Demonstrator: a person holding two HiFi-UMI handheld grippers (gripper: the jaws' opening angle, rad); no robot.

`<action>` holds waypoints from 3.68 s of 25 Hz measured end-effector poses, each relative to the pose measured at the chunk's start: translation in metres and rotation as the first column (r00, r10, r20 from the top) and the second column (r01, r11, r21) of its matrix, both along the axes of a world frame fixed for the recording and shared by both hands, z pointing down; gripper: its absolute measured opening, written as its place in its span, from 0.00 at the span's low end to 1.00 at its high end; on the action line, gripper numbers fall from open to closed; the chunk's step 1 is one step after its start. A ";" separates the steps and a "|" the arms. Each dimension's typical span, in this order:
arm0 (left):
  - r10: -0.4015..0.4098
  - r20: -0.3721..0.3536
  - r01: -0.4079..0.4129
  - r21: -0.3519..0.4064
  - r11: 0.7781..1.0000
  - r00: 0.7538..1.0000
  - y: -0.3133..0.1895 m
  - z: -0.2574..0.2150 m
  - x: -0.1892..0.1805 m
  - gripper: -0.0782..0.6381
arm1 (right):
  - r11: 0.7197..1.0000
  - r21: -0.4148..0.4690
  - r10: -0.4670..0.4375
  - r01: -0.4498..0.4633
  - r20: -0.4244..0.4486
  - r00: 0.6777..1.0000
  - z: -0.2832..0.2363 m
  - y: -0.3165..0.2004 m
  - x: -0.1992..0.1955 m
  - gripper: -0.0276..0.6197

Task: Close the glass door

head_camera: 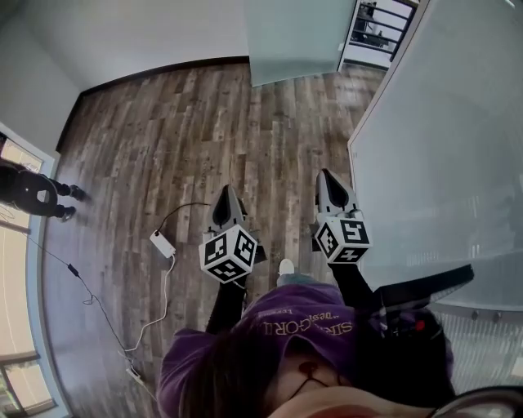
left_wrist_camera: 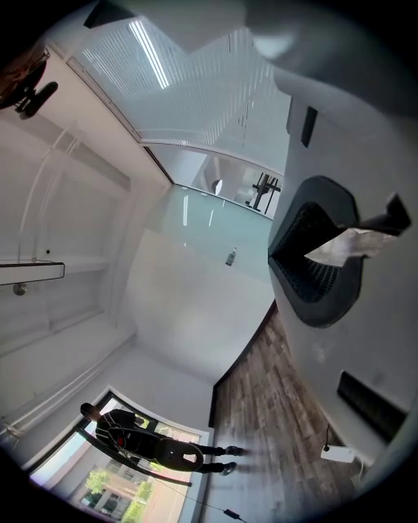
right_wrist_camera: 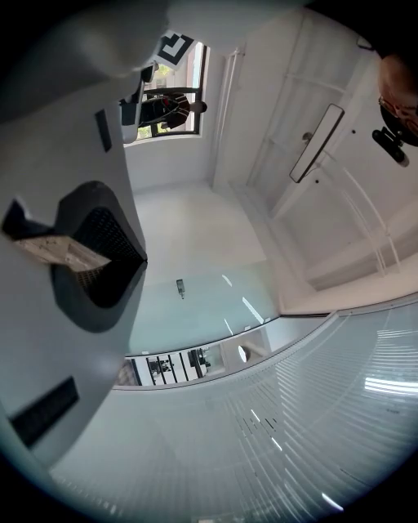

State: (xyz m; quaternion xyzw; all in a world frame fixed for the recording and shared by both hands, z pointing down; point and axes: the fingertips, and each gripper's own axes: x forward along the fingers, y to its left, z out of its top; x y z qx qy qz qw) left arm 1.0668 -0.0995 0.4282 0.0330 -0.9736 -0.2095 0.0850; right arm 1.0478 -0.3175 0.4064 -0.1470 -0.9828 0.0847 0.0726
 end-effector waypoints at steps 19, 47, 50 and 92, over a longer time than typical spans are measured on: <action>-0.132 -0.032 0.128 -0.102 0.987 0.991 0.059 -0.001 -0.132 0.11 | 0.994 -0.031 -0.104 0.103 -0.031 0.994 0.009 0.057 -0.159 0.02; -0.244 -0.040 0.239 -0.097 0.966 0.969 0.213 0.011 -0.423 0.11 | 0.971 0.033 -0.235 0.235 -0.013 0.972 0.011 0.220 -0.473 0.02; -0.237 -0.011 0.236 -0.080 0.969 0.971 0.211 0.002 -0.468 0.11 | 0.965 0.042 -0.259 0.260 -0.018 0.966 0.009 0.226 -0.518 0.02; -0.212 0.034 0.211 0.031 0.977 0.977 0.436 0.017 -0.815 0.11 | 0.954 0.046 -0.294 0.296 -0.053 0.954 0.036 0.463 -0.877 0.02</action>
